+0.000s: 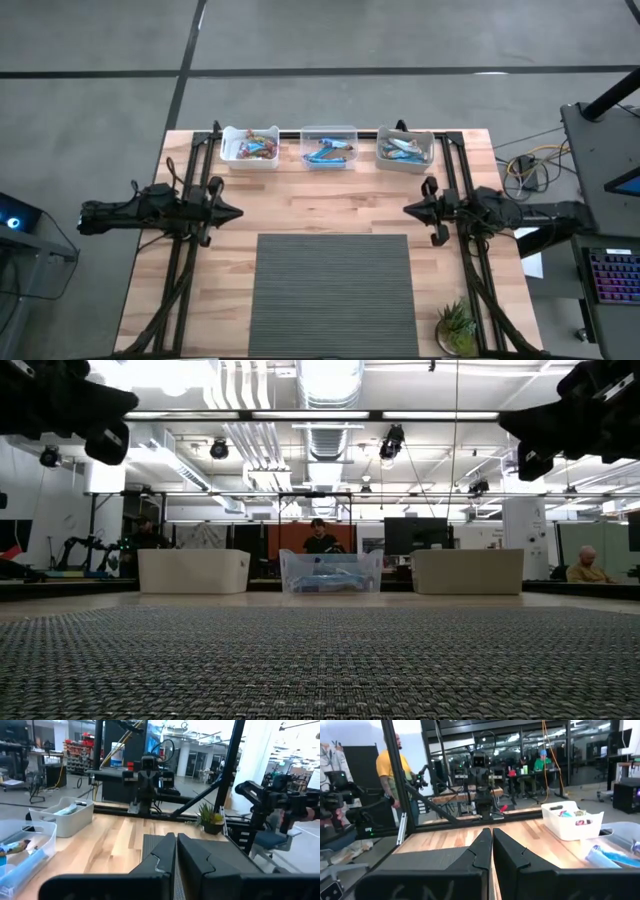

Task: Pick and place Granola Bars by type
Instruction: Return to Home Position

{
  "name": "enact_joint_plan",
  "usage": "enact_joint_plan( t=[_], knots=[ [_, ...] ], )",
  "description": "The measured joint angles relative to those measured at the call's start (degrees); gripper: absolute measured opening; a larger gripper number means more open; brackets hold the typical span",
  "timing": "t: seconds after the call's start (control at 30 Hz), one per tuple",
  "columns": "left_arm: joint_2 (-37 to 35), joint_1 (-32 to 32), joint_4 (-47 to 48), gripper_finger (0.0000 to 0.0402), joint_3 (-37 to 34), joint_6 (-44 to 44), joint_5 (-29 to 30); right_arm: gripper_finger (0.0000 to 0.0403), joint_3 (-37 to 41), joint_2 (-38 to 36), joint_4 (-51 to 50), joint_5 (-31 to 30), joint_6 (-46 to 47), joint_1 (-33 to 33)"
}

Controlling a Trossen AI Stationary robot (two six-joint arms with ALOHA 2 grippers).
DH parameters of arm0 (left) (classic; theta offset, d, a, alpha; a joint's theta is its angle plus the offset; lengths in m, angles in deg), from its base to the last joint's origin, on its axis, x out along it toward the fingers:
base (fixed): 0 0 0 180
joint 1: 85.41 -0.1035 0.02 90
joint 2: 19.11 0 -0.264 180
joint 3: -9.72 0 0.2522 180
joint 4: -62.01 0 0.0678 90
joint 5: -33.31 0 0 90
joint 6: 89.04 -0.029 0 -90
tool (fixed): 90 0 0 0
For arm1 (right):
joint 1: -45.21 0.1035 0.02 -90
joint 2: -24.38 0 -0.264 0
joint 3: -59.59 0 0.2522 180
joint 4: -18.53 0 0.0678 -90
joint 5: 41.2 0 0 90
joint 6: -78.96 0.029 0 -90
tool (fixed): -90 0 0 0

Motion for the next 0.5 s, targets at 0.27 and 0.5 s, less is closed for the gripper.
enact_joint_plan(
  t=[0.27, 0.5],
  knots=[
    [-1.4, 0.0, 2.4, 0.0002, -0.6, -1.6, -0.5, 0.0008, 0.0, -10.6, -7.8, 0.0, -2.5, 0.0],
    [-1.7, 0.0, 2.4, 0.0002, -3.1, -1.5, -0.6, 0.0008, -0.1, -10.6, -8.2, 0.0, -2.8, 0.0]
  ],
)
